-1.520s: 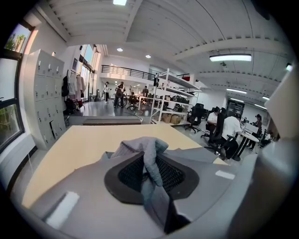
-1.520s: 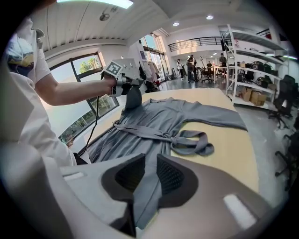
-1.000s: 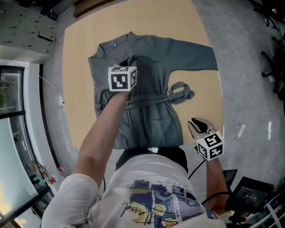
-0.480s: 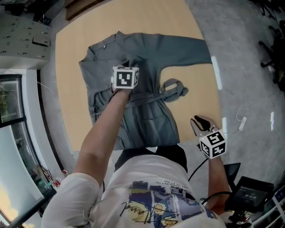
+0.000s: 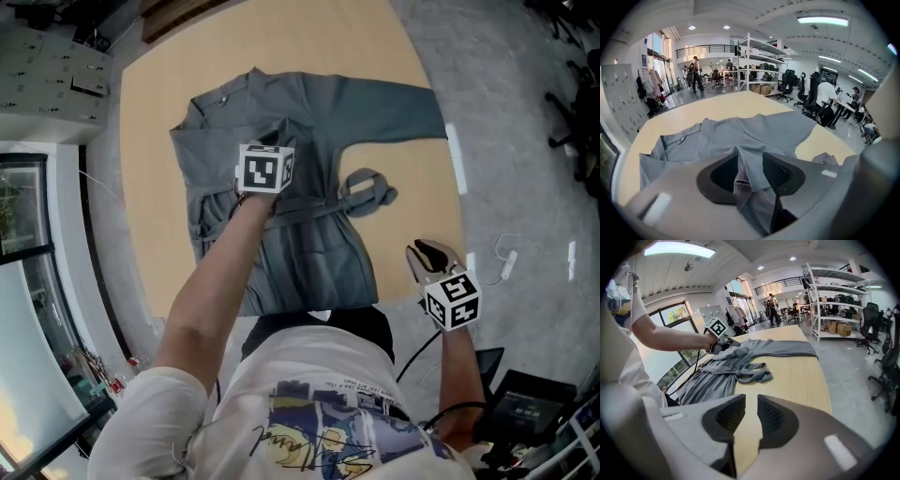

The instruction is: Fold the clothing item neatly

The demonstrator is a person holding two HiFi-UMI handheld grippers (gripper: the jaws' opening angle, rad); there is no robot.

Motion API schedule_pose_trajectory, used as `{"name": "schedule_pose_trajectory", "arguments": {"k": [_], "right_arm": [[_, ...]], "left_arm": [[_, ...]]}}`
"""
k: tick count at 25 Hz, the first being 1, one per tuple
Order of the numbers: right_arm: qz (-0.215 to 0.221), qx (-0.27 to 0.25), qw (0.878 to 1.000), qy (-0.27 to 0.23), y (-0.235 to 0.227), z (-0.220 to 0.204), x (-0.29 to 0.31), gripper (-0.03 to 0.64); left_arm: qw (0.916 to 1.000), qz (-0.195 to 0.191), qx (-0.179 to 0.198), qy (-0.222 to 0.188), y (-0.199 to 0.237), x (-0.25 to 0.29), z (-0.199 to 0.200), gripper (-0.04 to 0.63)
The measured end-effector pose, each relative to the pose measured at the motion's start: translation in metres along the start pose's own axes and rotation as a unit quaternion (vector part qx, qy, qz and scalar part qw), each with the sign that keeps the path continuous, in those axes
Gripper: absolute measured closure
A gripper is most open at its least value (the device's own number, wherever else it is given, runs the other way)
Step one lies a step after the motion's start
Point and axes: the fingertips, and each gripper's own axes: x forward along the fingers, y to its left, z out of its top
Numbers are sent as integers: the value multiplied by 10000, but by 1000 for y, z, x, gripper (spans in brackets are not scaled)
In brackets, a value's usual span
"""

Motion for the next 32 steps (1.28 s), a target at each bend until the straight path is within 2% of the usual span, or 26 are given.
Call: {"name": "schedule_pose_trajectory", "arguments": {"k": [12,16,22,27,30,32], "right_arm": [[-18,-236,9997,-106,-15,29,16,551],[-172,-268,9994,-147,-28,38,16,551],[-407,-381,9982,-209,-37,54,13,551],[-730,-299,9965,-260,-24,54,5,551],[-913,-140,9953,-279,-34,47,-7,551],[-1027,-30,9941,-357,-42,49,-12,551]], "left_arm": [[9988,-289,-83,-384,-11,-63,1,425],[9975,-492,55,-511,-27,-90,-8,446],[9943,-764,-4,-739,-43,-132,-20,460],[9884,-1123,12,-1020,-56,-171,-37,496],[9846,-1348,103,-1111,-77,-193,-48,554],[9826,-1467,131,-1131,-83,-205,-60,565]]}}
